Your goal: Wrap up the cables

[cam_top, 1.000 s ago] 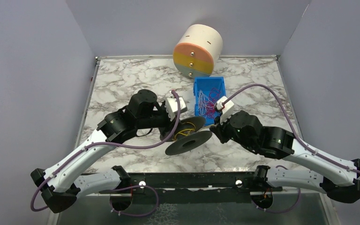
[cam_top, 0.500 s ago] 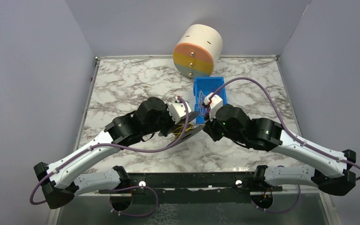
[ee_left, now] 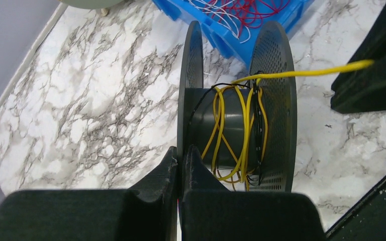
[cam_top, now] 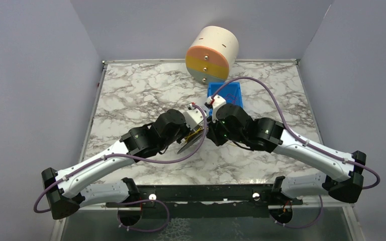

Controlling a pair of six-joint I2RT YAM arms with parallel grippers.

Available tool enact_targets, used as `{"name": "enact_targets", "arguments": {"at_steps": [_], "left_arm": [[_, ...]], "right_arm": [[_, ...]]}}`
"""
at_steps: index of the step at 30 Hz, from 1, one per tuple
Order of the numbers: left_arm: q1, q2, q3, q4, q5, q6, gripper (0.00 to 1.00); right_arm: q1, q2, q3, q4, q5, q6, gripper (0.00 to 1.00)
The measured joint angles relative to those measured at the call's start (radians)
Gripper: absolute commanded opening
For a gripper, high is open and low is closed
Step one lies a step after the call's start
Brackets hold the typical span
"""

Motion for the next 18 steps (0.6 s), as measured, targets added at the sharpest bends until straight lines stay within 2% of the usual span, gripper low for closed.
{"name": "enact_targets", "arguments": {"at_steps": [18], "left_arm": [[-0.013, 0.048, -0.009, 0.048, -0.298, -0.279, 0.0]], "right_arm": [[-0.042, 0.124, 0.001, 0.253, -0.194, 0.312, 0.02]]}}
